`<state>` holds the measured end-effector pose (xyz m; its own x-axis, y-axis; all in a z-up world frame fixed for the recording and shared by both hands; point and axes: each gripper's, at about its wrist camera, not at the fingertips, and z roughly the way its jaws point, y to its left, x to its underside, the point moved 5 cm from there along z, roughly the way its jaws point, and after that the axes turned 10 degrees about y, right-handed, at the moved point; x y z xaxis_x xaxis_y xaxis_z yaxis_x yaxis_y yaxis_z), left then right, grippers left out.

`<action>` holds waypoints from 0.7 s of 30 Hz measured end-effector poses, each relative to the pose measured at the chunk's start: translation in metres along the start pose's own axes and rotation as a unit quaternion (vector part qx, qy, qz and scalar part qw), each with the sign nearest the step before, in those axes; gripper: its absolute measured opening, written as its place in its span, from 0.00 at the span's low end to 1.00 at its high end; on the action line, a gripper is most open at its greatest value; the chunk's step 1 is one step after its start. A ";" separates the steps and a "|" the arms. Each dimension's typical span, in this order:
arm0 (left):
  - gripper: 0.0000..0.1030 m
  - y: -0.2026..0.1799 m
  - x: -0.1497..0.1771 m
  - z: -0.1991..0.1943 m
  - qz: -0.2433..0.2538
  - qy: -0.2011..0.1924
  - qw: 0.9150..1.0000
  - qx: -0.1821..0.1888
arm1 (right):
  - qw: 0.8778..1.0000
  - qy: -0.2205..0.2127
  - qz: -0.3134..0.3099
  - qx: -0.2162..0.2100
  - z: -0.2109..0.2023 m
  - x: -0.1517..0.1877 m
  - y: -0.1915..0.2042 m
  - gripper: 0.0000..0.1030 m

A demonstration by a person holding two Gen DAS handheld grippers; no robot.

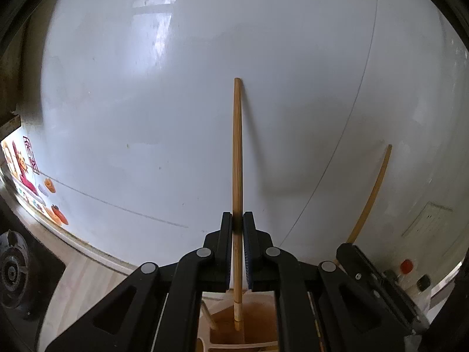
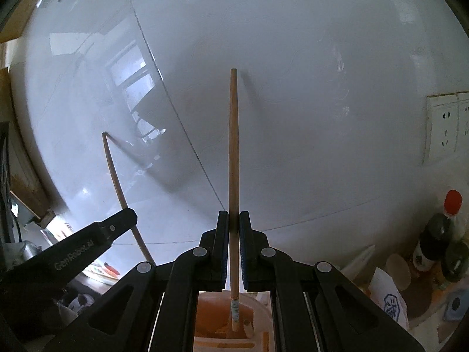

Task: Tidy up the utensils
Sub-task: 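Lower both chopsticks into the holder, open both tools and withdraw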

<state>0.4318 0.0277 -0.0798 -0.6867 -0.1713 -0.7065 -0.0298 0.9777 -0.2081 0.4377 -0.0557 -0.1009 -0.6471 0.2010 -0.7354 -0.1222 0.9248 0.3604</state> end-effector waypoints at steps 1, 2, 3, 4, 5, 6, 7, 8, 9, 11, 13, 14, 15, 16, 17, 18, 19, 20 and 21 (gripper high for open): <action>0.04 0.002 0.002 0.002 0.000 0.006 1.000 0.001 | 1.000 0.002 -0.002 0.002 0.002 0.002 0.000 0.07; 0.04 0.004 0.004 0.003 -0.001 0.012 1.000 0.001 | 1.000 0.005 -0.002 0.005 0.005 0.005 -0.001 0.07; 0.04 0.005 0.007 0.005 0.001 0.018 1.000 -0.002 | 1.000 0.010 -0.002 0.004 0.007 0.008 -0.004 0.07; 0.05 0.007 0.009 0.006 0.003 0.024 1.000 -0.004 | 1.000 0.015 -0.003 0.005 0.010 0.010 -0.004 0.07; 0.05 0.008 0.011 0.007 0.005 0.035 0.999 0.001 | 1.000 0.019 -0.005 0.003 0.012 0.013 -0.005 0.07; 0.05 0.010 0.013 0.008 0.006 0.048 0.999 0.006 | 1.000 0.028 -0.007 0.000 0.015 0.016 -0.005 0.07; 0.05 0.006 0.014 0.010 0.009 0.059 0.998 0.005 | 0.999 0.034 -0.008 -0.001 0.016 0.019 -0.004 0.07; 0.06 0.007 0.014 0.008 0.014 0.071 0.997 0.003 | 0.999 0.044 -0.011 -0.005 0.018 0.020 -0.004 0.07; 0.06 0.007 0.014 0.004 0.016 0.080 0.997 0.005 | 0.998 0.054 -0.012 -0.008 0.019 0.022 -0.004 0.07; 0.12 0.008 0.011 -0.011 0.020 0.092 0.996 0.007 | 0.997 0.068 -0.016 -0.011 0.018 0.022 -0.003 0.08; 0.41 0.012 0.009 -0.030 0.023 0.093 0.995 -0.005 | 0.997 0.079 -0.014 -0.021 0.009 0.023 -0.009 0.20; 0.54 0.017 0.008 -0.036 0.024 0.092 0.995 -0.010 | 0.997 0.078 -0.012 -0.022 0.000 0.023 -0.018 0.26; 0.74 0.021 0.009 -0.047 0.023 0.090 0.996 -0.018 | 0.997 0.076 -0.011 -0.024 -0.008 0.022 -0.020 0.35; 0.83 0.022 0.011 -0.055 0.021 0.086 0.996 -0.021 | 0.997 0.076 -0.010 -0.025 -0.017 0.020 -0.022 0.40; 0.83 0.026 0.015 -0.064 0.022 0.085 0.996 -0.026 | 0.997 0.076 -0.007 -0.023 -0.025 0.020 -0.024 0.41; 0.83 0.027 0.021 -0.069 0.022 0.090 0.995 -0.036 | 0.997 0.074 -0.003 -0.021 -0.034 0.020 -0.027 0.43; 0.86 0.031 0.029 -0.075 0.018 0.097 0.994 -0.042 | 0.997 0.077 0.002 -0.015 -0.044 0.021 -0.030 0.47; 0.92 0.032 0.036 -0.079 0.016 0.100 0.994 -0.044 | 0.997 0.081 0.005 -0.004 -0.052 0.024 -0.032 0.49; 1.00 0.036 0.046 -0.083 0.013 0.105 0.993 -0.049 | 0.996 0.084 0.010 0.000 -0.060 0.027 -0.036 0.52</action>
<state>0.3388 0.0656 -0.0633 -0.8240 -0.1266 -0.5523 -0.0732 0.9903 -0.1179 0.3794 -0.1030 -0.0989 -0.7660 0.1630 -0.6219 -0.1072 0.9214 0.3735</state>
